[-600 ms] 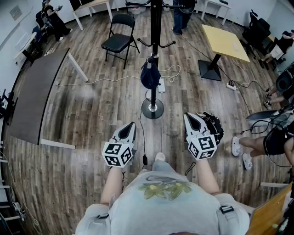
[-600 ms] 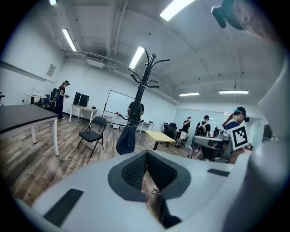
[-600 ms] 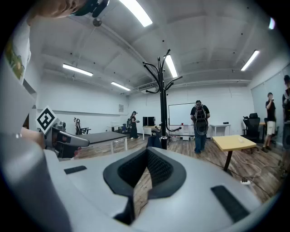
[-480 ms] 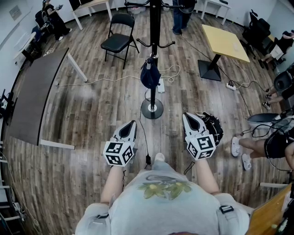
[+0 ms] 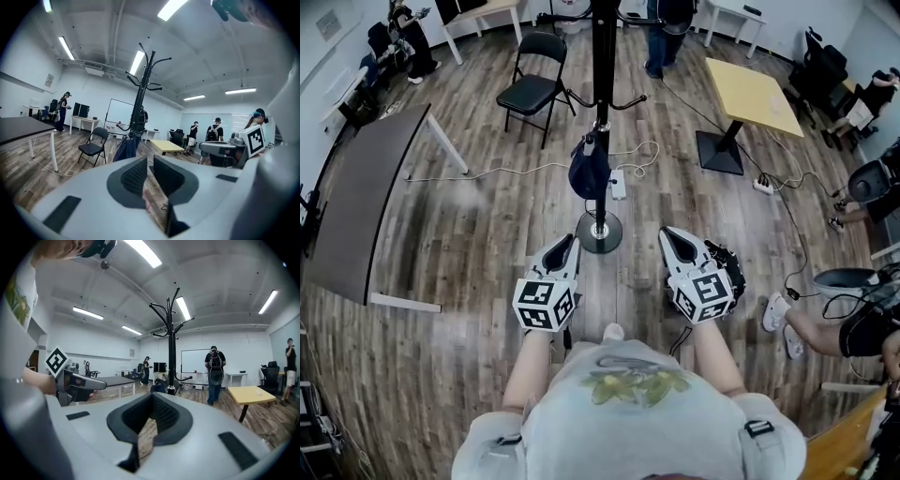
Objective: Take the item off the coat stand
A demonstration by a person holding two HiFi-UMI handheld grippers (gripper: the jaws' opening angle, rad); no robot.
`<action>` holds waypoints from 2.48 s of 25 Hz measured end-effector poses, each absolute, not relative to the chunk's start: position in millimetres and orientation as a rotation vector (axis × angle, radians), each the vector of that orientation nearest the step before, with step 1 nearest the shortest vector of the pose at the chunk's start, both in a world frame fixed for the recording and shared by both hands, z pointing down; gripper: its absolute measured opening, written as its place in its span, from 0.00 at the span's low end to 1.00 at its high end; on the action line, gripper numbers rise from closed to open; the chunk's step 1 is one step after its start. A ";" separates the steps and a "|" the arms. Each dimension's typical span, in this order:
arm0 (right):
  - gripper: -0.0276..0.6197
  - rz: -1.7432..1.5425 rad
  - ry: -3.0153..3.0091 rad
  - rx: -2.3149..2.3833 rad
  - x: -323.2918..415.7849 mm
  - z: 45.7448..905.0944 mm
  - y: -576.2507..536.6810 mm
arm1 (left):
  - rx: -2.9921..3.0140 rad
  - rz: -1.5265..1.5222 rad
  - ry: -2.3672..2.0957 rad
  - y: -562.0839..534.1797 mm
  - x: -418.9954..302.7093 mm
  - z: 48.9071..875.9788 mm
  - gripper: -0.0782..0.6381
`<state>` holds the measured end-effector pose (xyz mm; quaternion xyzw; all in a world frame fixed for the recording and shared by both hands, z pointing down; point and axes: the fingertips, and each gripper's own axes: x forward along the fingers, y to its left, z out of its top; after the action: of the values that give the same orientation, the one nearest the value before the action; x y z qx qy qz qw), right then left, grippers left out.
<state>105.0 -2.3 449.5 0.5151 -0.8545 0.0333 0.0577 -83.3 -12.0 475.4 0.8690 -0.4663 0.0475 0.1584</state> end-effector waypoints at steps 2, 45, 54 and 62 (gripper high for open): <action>0.05 0.092 -2.607 1.529 103.5 447.8 -7.2 | 2.485 0.132 -1.350 -17.7 -79.9 473.4 0.19; 0.05 0.129 -2.700 1.284 76.6 461.4 -184.0 | 2.443 0.302 -1.491 -209.4 -40.9 505.0 0.52; 0.05 0.142 -2.699 1.265 73.2 465.8 -199.0 | 2.425 0.386 -1.501 -237.2 -35.1 529.5 0.53; 0.05 0.154 -2.698 1.267 75.8 468.0 -204.4 | 2.390 0.360 -1.512 -250.4 -34.1 543.2 0.53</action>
<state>75.8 -204.4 468.0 0.4232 -0.9012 0.0514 0.0785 -34.1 -250.4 543.2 0.8295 -0.5247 0.1250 0.1449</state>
